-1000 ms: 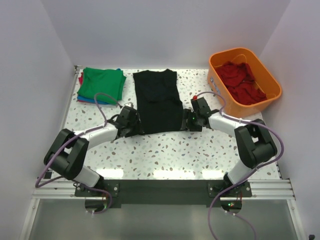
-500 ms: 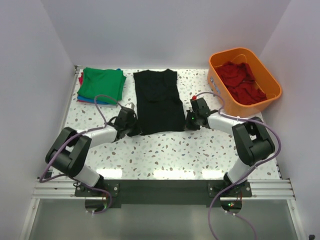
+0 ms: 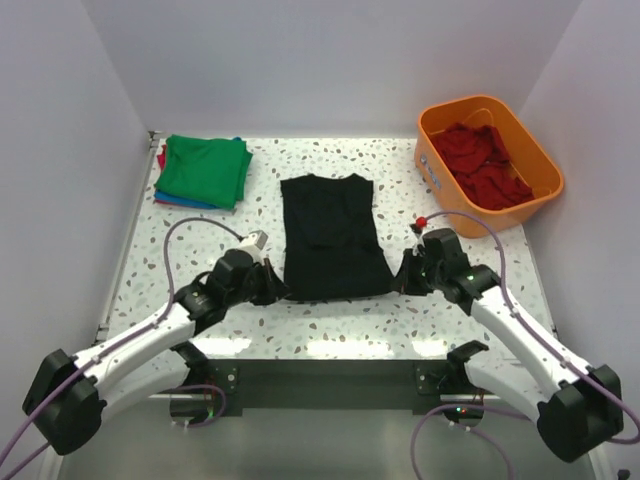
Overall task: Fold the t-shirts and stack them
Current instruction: Fold the tshirt, then neatly place the folded tshirt to the corner
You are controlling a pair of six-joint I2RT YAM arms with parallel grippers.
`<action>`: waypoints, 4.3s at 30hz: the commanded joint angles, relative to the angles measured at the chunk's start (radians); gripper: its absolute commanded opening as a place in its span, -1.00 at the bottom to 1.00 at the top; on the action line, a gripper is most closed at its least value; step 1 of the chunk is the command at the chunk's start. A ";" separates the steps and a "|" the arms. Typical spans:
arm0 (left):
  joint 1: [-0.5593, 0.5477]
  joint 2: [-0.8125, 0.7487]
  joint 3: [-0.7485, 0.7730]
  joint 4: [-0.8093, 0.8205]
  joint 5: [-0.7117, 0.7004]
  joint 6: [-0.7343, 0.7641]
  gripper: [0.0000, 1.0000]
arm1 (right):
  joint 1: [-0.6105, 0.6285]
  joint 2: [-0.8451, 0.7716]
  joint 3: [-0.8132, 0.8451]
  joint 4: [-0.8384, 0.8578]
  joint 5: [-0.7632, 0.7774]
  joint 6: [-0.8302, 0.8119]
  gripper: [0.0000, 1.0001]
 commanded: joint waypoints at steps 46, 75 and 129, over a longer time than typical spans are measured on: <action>0.423 1.256 1.338 -0.018 0.098 0.272 0.90 | -0.283 1.361 1.414 0.014 -0.163 -0.037 -0.12; 0.333 0.908 0.522 0.346 0.320 0.134 1.00 | -0.071 0.942 0.477 0.362 -0.225 0.032 0.97; 0.205 1.026 0.928 -0.159 -0.404 0.595 -1.00 | -0.033 0.035 0.113 0.005 0.325 -0.108 0.97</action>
